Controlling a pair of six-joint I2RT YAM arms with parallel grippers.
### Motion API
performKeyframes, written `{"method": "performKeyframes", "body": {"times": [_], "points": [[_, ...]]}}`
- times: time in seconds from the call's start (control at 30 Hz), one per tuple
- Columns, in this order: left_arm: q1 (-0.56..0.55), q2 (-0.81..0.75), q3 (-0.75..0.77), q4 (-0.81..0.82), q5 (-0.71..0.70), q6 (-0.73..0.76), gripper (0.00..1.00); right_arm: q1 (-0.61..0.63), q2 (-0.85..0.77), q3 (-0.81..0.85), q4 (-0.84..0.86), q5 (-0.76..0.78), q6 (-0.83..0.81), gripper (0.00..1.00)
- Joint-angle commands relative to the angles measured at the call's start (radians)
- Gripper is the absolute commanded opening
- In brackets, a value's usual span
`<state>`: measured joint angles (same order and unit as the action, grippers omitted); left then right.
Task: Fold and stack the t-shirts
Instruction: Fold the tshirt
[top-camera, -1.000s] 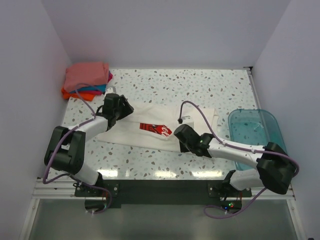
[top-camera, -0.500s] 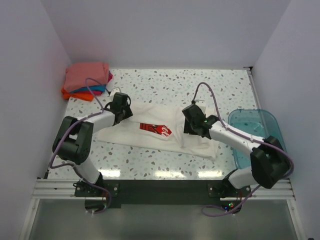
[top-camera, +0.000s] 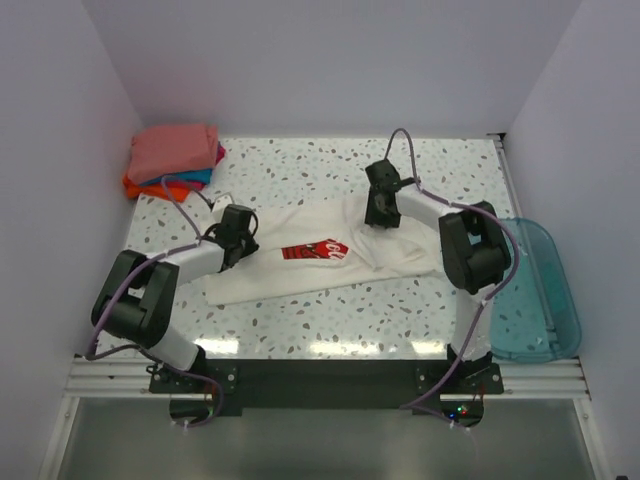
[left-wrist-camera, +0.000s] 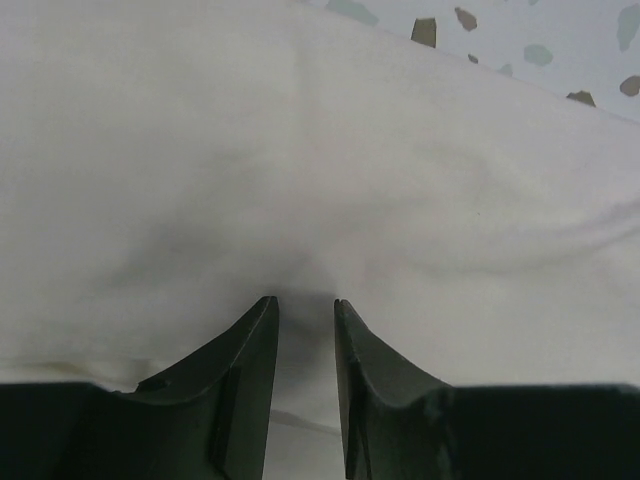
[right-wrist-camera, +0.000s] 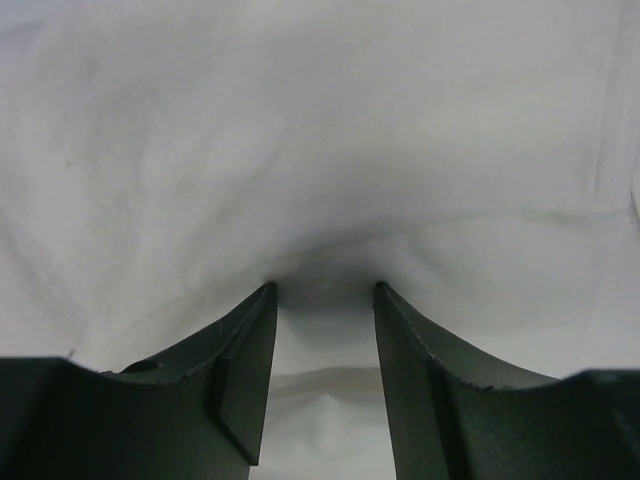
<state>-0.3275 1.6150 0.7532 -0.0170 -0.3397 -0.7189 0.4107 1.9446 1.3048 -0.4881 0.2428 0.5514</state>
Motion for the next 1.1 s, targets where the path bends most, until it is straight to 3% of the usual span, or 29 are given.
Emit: {"method": "performKeyframes", "body": {"times": [0.0, 0.17, 0.27, 0.33, 0.43, 0.5, 0.6, 0.77, 0.87, 1.0, 1.07], "points": [[-0.008, -0.091, -0.118, -0.021, 0.074, -0.091, 0.33, -0.032, 0.166, 0.187, -0.035, -0.011, -0.135, 0.48], [-0.050, -0.239, -0.300, 0.002, 0.180, -0.191, 0.33, -0.039, 0.437, 0.600, -0.122, -0.036, -0.260, 0.50], [-0.145, -0.320, -0.363, 0.057, 0.222, -0.255, 0.36, -0.038, 0.539, 0.809, -0.152, -0.092, -0.326, 0.56], [-0.225, -0.363, -0.377, 0.052, 0.222, -0.264, 0.44, -0.035, 0.560, 0.905, -0.159, -0.128, -0.360, 0.65], [-0.249, -0.397, -0.335, 0.043, 0.257, -0.177, 0.57, -0.026, 0.554, 0.970, -0.171, -0.134, -0.392, 0.72], [-0.249, -0.409, -0.244, -0.025, 0.266, -0.046, 0.65, -0.024, 0.504, 0.966, -0.188, -0.064, -0.389, 0.80], [-0.252, -0.405, -0.103, -0.133, 0.211, 0.097, 0.66, -0.023, 0.380, 0.903, -0.198, 0.060, -0.332, 0.86], [-0.269, -0.363, 0.033, -0.262, 0.166, 0.228, 0.59, -0.029, 0.191, 0.680, -0.164, 0.107, -0.236, 0.85], [-0.295, -0.325, 0.067, -0.311, 0.175, 0.274, 0.52, -0.029, 0.136, 0.587, -0.168, 0.118, -0.193, 0.82], [-0.357, -0.247, 0.094, -0.359, 0.159, 0.285, 0.32, -0.029, 0.111, 0.460, -0.149, 0.102, -0.137, 0.68], [-0.404, -0.227, 0.083, -0.373, 0.124, 0.279, 0.29, -0.029, 0.105, 0.416, -0.112, 0.079, -0.120, 0.59]]}}
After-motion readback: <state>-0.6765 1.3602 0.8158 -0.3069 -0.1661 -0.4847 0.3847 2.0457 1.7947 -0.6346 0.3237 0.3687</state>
